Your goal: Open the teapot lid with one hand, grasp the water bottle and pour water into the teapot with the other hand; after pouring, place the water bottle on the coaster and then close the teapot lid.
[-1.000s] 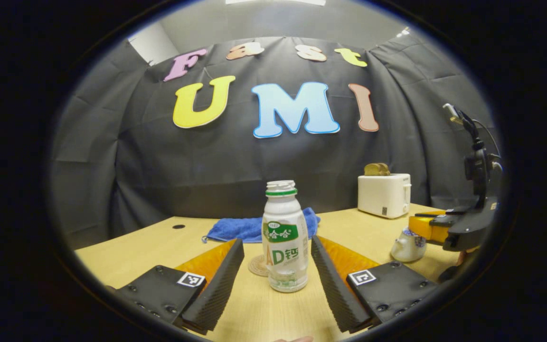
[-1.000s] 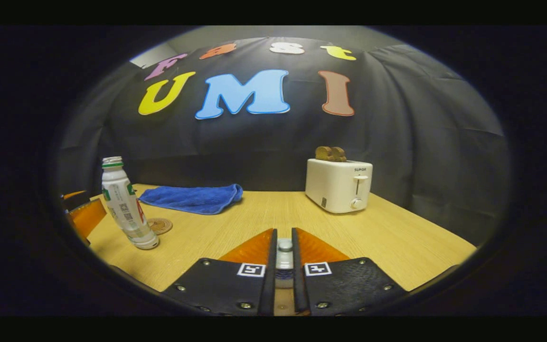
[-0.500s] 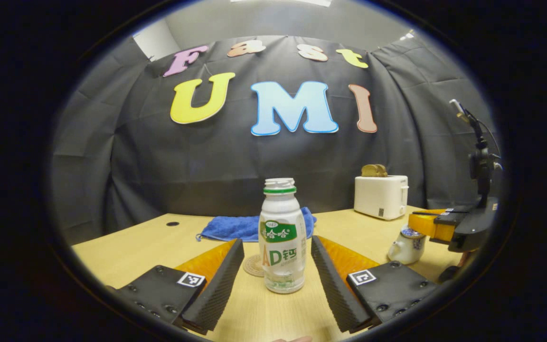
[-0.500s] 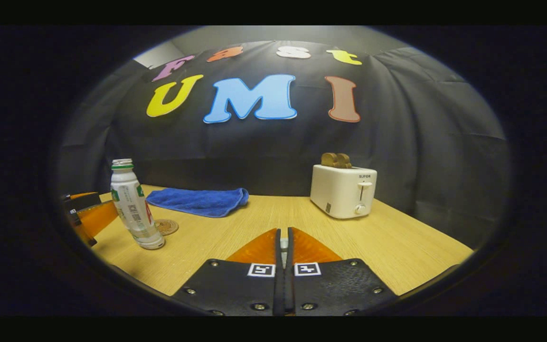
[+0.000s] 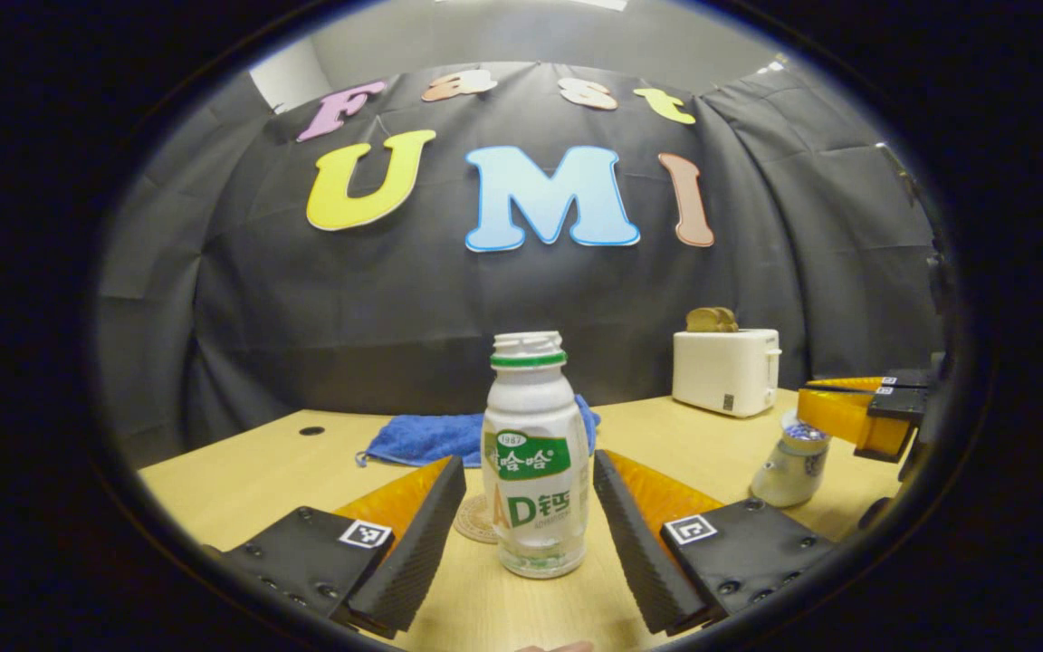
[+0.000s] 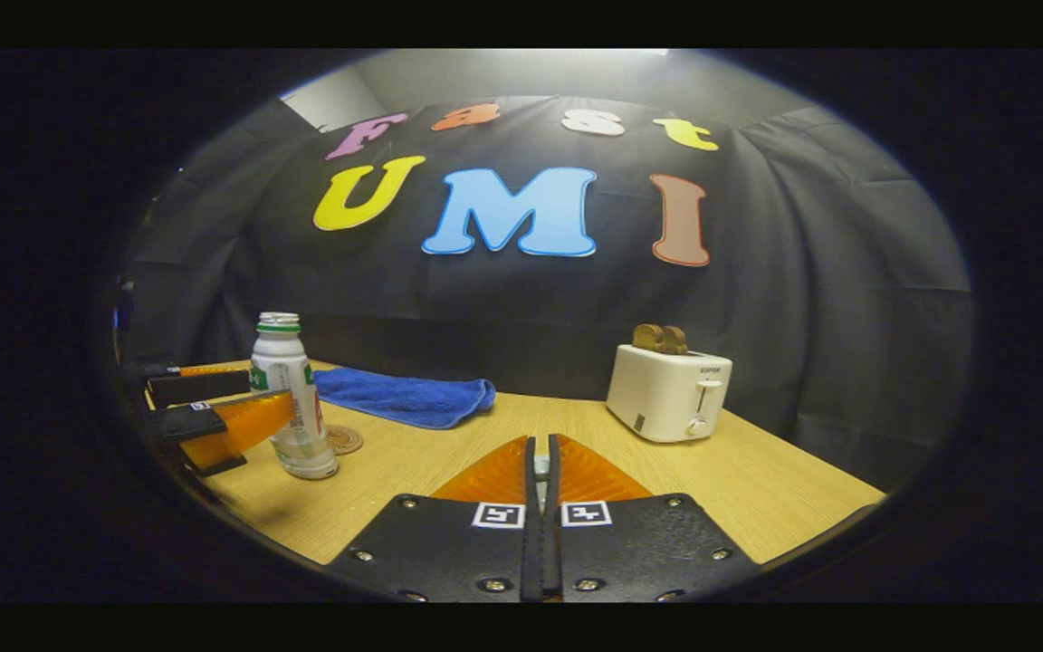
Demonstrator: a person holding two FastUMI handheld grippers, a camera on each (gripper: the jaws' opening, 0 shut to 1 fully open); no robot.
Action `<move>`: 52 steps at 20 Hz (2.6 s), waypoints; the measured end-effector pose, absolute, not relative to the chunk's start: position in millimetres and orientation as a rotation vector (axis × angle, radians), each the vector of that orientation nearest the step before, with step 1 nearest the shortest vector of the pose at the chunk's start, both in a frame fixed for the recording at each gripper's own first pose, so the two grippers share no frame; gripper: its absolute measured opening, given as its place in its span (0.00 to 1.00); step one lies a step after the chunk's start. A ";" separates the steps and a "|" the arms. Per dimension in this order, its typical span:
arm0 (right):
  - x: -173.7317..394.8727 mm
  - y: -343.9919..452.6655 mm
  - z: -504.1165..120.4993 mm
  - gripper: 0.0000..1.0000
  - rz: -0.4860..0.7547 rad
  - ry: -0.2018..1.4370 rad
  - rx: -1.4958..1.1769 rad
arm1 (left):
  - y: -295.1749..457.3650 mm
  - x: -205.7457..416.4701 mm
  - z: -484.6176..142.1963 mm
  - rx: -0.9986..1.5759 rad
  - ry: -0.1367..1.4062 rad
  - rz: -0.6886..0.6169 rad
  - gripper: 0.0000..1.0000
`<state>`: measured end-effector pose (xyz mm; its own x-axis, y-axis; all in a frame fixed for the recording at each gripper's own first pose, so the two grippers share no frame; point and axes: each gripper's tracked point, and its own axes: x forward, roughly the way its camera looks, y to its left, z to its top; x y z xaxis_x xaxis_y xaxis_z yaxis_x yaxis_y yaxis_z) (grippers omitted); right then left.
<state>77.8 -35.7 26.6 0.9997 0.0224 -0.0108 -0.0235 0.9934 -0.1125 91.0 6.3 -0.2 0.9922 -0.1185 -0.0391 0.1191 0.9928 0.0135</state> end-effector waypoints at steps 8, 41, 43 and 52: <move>76.2 -36.9 26.6 0.00 0.026 0.012 -0.105 | -4.9 123.8 -10.1 0.029 0.061 -0.194 1.00; -81.3 -128.5 21.1 0.00 -0.122 0.008 -0.059 | -104.8 122.8 -12.1 0.919 0.019 -0.264 0.78; -82.7 -131.3 19.5 0.00 -0.125 0.011 -0.052 | -109.9 124.4 -11.7 0.986 0.008 -0.261 0.82; -83.1 -139.5 14.3 0.00 -0.138 0.012 -0.034 | -124.1 130.8 -13.7 1.163 -0.004 -0.276 0.82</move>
<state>-83.1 -139.5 14.3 0.9904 -0.1377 -0.0096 0.1373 0.9899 -0.0344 130.8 -124.1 -13.7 0.9663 -0.2169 -0.1388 0.2123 0.3664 0.9059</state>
